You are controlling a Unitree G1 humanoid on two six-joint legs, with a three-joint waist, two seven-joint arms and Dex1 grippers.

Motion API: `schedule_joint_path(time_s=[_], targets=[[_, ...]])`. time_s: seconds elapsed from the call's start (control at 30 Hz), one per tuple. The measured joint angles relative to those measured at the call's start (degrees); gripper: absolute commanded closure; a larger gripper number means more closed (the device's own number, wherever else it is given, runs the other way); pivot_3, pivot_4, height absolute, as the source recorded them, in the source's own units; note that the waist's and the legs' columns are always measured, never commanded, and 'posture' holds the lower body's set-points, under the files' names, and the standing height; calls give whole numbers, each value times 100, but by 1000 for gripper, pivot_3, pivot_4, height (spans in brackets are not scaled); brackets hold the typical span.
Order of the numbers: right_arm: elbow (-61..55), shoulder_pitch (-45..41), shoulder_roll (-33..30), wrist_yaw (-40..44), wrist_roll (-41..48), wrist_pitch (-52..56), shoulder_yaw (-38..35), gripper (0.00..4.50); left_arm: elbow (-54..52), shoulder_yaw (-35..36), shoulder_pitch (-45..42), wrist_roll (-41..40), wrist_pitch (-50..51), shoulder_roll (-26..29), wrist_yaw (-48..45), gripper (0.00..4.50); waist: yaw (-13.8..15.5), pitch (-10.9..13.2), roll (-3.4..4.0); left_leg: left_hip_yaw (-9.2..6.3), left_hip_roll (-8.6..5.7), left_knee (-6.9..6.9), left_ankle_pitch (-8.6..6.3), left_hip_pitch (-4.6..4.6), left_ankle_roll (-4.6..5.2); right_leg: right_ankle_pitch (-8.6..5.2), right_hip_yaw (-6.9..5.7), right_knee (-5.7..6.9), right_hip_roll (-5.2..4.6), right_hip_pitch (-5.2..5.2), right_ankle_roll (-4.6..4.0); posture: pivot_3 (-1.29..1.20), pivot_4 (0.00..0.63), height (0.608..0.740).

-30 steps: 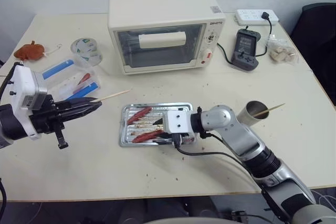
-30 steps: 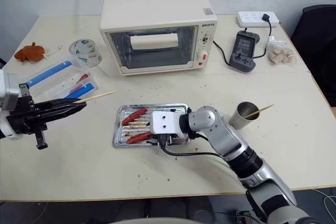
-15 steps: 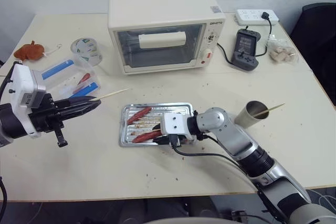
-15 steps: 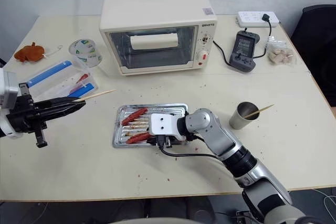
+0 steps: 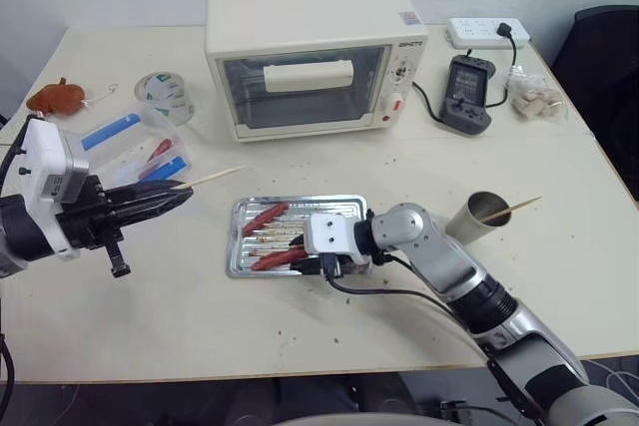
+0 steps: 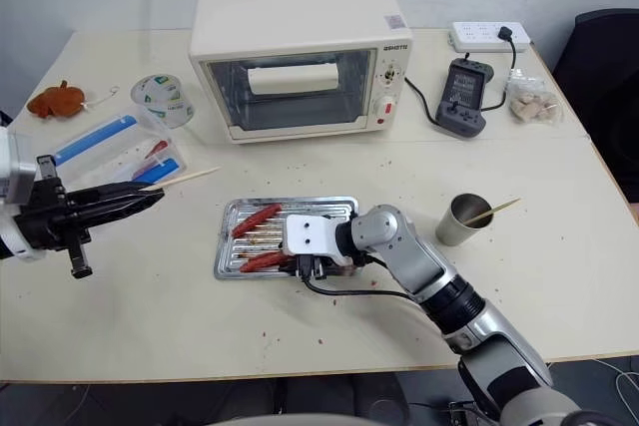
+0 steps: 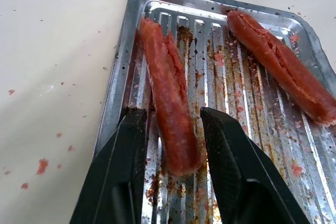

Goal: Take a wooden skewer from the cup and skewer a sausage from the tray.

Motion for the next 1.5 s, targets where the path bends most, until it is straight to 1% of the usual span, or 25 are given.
schedule_joint_path(time_s=[0.07,0.17,0.2,0.43,0.5,0.57,0.73,0.87,1.03,1.2,1.33,1.5], targets=[[46,-10,10,-1,4,1,-5,3365,1,-19,-24,2,-3,0,0,4500,1,0,0,-1,0,-1,0,0,0,0,0,0,0,0,0,0,150,740],[87,-11,43,-2,21,16,-22,4289,3,-57,-66,3,-6,0,0,4500,-2,0,0,0,0,-1,0,0,0,0,0,0,1,0,0,0,150,740],[87,-11,52,-3,28,30,-30,4407,4,-63,-74,5,-7,0,0,4500,-3,0,0,0,0,-1,0,0,0,0,0,0,0,0,0,0,150,740],[66,-10,39,-3,81,179,-88,4424,54,-156,-150,48,-68,0,-10,4500,4,0,0,0,-1,2,0,0,0,0,0,3,0,1,0,0,150,740],[-39,-2,-68,-2,81,237,-134,4424,71,-255,-207,68,-84,0,-16,4500,8,0,0,-1,-2,2,0,-1,0,0,0,3,-1,0,0,0,150,740],[-227,9,-233,0,93,305,-282,4424,111,-303,-257,77,-124,0,-22,4500,14,0,0,-1,-2,1,0,-2,0,0,0,1,-1,0,0,0,150,740],[-1063,247,-941,11,220,369,-925,4424,252,-525,-378,83,-184,-1,-90,4500,24,0,0,-1,-2,-4,0,-3,0,0,0,-6,-1,0,0,0,150,740],[-1457,436,-1469,4,250,-39,-1410,4424,279,-774,-501,92,-246,-5,-194,4500,13,0,-1,2,-3,-5,0,-3,0,0,2,-8,0,0,0,0,150,740],[-1770,606,-1880,26,377,-345,-1833,4424,521,-1101,-787,123,-327,-8,-317,4500,15,0,-1,1,-3,-2,1,1,2,0,3,-3,4,2,0,0,150,740],[-1996,632,-2084,28,449,-619,-2059,4424,702,-1470,-1005,164,-452,-20,-528,4500,18,0,-1,3,-4,0,1,0,2,1,7,-4,3,3,2,0,150,740],[-2160,643,-2098,24,570,-598,-2188,4424,759,-1763,-1201,245,-530,-76,-639,4500,24,0,-1,2,-4,0,1,-1,2,1,7,-4,4,3,2,0,150,740],[-2286,715,-2201,13,599,-514,-2250,4424,891,-1921,-1311,317,-572,-145,-690,4500,24,0,-1,3,-4,0,1,-1,2,1,8,-3,4,3,2,0,150,740]])
